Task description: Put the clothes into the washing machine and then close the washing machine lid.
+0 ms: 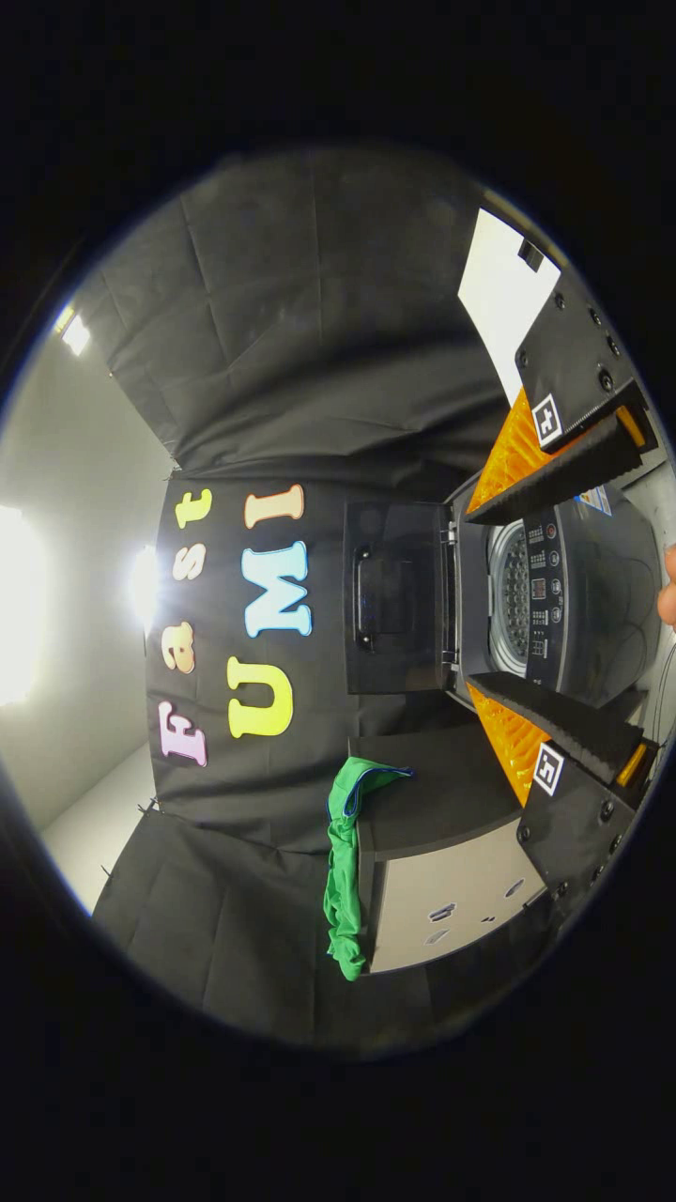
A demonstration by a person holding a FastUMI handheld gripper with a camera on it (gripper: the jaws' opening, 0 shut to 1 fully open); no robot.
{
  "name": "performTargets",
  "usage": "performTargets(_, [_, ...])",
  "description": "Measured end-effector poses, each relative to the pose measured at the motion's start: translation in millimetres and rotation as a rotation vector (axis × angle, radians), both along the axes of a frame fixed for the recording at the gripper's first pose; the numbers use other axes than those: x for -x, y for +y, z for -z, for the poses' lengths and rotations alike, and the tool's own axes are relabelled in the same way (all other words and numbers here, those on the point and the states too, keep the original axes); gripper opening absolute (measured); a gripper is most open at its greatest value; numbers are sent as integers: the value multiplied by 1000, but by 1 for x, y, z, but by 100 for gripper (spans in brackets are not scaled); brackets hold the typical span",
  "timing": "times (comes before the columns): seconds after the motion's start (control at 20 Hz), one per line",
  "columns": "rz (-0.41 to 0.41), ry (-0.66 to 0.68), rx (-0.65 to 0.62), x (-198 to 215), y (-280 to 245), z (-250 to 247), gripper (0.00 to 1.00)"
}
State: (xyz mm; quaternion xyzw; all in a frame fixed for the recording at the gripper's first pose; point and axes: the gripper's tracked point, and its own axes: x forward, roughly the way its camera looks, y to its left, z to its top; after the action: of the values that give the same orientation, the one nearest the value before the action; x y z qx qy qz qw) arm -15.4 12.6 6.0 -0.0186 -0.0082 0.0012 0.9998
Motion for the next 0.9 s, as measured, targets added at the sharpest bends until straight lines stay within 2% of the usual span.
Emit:
performTargets(0.6, [-3, -3, 18, 1, 7, -8, 98])
performTargets(0.9, [-32, -9, 9, -6, 28, -31, 98])
